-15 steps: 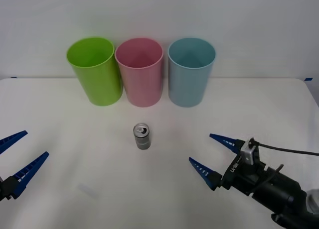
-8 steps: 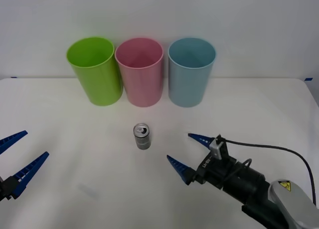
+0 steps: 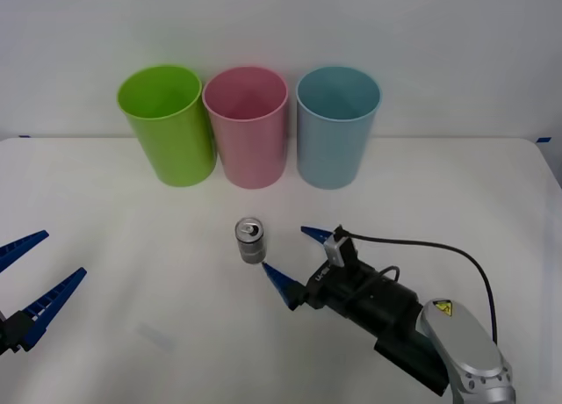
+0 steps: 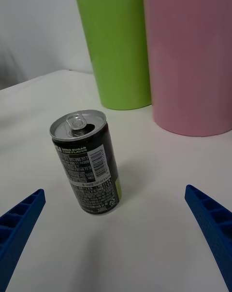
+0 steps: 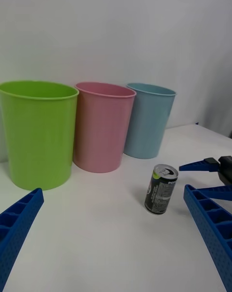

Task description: Grasp the object on the table and drop it into the matching bin: aluminum can to the light blue bin, PET bottle to the pink bin.

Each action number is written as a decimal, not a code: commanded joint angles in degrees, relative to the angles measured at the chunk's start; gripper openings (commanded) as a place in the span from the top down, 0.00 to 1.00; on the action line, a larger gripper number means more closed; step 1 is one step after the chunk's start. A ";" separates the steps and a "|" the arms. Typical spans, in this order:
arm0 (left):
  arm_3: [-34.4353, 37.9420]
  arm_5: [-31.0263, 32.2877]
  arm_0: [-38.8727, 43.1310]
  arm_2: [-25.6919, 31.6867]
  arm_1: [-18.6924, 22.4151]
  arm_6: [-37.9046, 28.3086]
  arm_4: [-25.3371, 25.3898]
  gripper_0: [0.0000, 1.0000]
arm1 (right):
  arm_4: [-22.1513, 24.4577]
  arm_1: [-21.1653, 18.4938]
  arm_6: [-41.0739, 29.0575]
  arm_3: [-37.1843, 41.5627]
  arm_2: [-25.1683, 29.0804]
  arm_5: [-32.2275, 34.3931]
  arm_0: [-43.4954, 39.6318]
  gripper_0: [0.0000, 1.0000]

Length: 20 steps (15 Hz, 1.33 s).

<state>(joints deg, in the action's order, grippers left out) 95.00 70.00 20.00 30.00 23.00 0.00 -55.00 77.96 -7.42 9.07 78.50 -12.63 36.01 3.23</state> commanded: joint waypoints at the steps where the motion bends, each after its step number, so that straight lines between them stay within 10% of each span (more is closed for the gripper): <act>1: 0.00 0.00 0.00 0.00 0.00 0.00 0.00 0.00 | 0.09 1.09 0.16 -2.12 -1.96 -2.70 1.95 0.00; 20: 0.00 0.00 0.00 0.00 0.00 0.00 0.00 0.00 | 1.14 6.89 1.65 -12.58 -5.13 -10.35 10.74 0.00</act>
<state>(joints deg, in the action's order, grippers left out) 95.00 70.00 20.00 30.00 23.00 0.00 -55.00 79.05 -0.52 10.72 65.91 -17.73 25.74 14.04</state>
